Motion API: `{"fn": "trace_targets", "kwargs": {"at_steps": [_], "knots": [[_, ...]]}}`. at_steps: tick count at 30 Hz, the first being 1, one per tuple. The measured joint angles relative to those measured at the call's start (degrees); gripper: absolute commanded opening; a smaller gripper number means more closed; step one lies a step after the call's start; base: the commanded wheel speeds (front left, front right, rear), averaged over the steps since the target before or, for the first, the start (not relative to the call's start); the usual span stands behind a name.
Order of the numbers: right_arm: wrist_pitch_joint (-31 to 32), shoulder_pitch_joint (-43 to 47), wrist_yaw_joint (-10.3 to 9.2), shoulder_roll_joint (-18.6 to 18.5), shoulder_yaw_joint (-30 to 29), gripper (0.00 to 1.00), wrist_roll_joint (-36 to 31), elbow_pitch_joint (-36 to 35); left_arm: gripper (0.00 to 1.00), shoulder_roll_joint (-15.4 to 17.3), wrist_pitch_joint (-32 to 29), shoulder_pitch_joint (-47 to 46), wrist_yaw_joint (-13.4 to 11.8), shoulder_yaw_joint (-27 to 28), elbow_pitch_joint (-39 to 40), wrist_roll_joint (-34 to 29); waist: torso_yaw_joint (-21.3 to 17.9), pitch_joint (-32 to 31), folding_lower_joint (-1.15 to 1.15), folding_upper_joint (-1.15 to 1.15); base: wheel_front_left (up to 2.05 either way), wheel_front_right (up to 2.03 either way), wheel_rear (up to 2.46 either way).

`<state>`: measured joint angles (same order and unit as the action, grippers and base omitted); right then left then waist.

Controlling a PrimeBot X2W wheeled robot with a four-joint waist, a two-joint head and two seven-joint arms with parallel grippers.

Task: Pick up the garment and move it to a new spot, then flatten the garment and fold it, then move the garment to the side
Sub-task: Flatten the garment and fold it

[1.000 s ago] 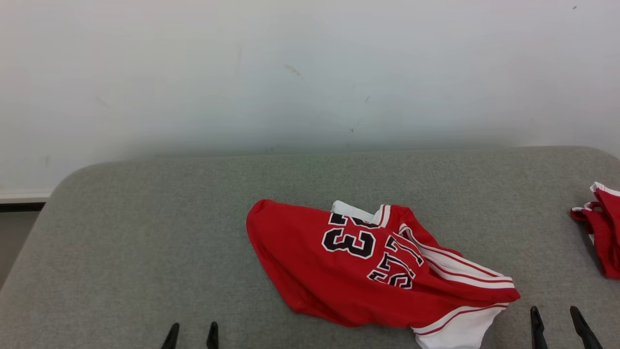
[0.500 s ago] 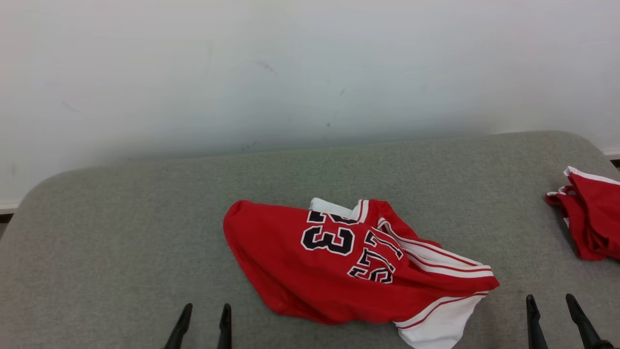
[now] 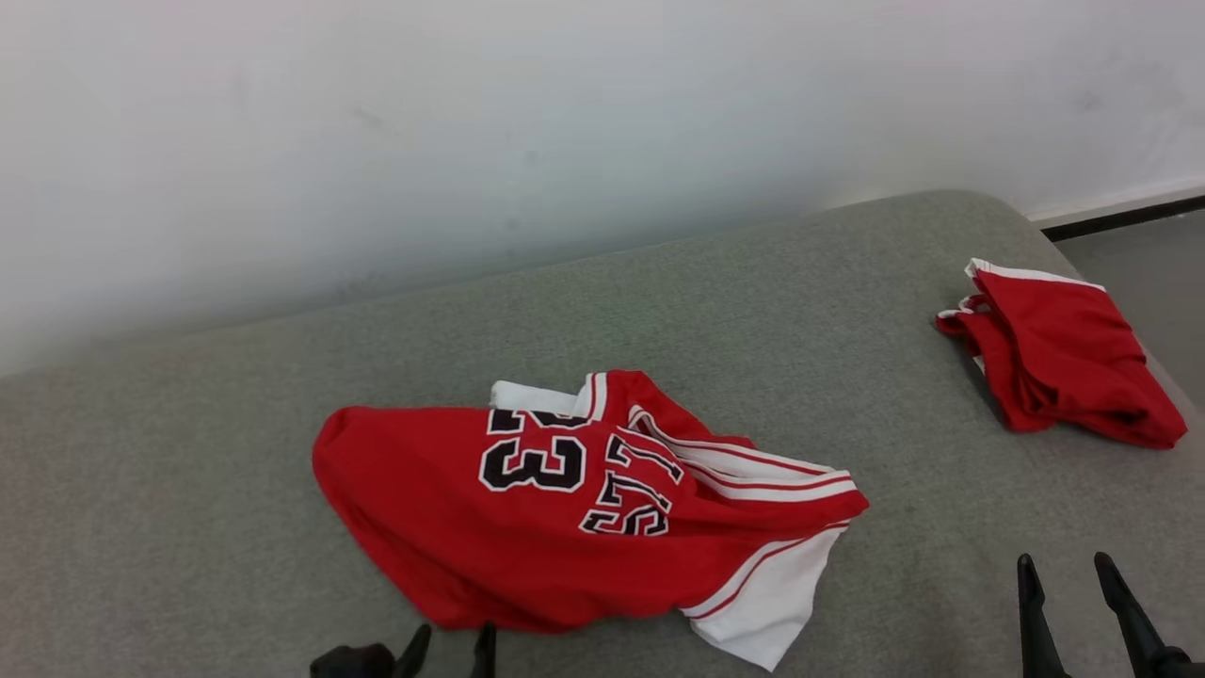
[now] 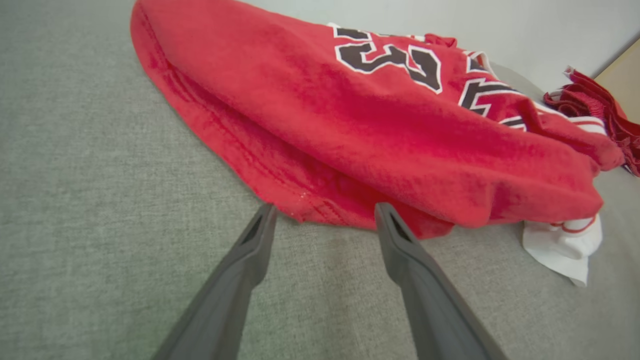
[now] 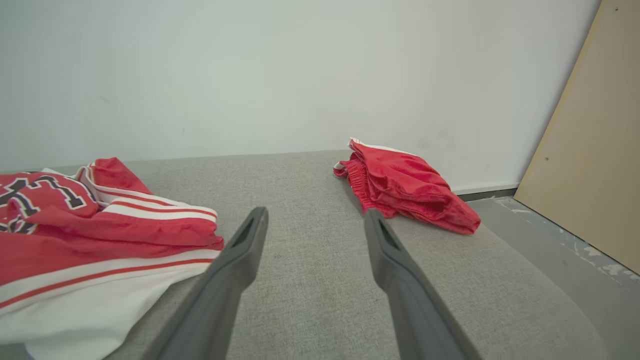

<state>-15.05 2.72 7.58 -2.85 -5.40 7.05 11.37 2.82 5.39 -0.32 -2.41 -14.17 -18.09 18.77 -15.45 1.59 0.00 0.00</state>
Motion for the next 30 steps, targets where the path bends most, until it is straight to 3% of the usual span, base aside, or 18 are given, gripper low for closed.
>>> {"fn": "trace_targets", "kwargs": {"at_steps": [5,12,13,14,15,23,30], "knots": [[0.0,-0.1,0.00,0.0,-0.2,1.00,-0.1,-0.1,1.00,0.0,-0.1,-2.1,-1.7,0.5,-4.1,1.7,-2.6,0.9,0.00,0.00,0.00,0.00,0.00],[0.0,-0.2,0.00,0.0,-0.5,1.00,-0.1,-0.2,1.00,0.0,1.7,-4.3,-1.6,0.9,-7.6,2.9,-3.9,1.8,0.01,0.00,0.00,0.00,0.00],[0.0,-0.2,0.00,0.0,-0.5,1.00,-0.1,-0.2,0.77,0.0,1.8,-4.6,-1.6,1.0,-8.0,2.9,-3.9,1.8,0.00,0.00,0.00,0.00,0.00],[0.0,-0.2,0.00,0.0,-0.6,1.00,-0.1,-0.2,0.09,0.0,2.0,-4.9,-1.6,1.0,-8.5,3.0,-3.9,1.9,0.00,0.00,0.00,0.00,0.00],[0.0,-0.2,0.00,0.0,-0.6,1.00,-0.1,-0.2,0.00,0.0,2.0,-5.2,-1.5,1.0,-9.0,3.1,-3.8,1.9,0.00,0.00,0.00,0.00,0.00],[0.0,-0.1,0.00,0.0,-1.2,1.00,-0.1,-0.2,0.00,0.6,2.3,-5.3,-0.3,1.1,-9.2,4.2,-1.8,2.0,0.00,0.00,0.00,0.00,0.00],[0.0,1.0,0.00,0.0,-1.7,1.00,-0.1,-0.3,0.00,3.1,-0.9,-1.1,1.4,1.0,4.8,6.2,2.7,1.5,0.00,0.00,0.00,0.00,0.00]]}}
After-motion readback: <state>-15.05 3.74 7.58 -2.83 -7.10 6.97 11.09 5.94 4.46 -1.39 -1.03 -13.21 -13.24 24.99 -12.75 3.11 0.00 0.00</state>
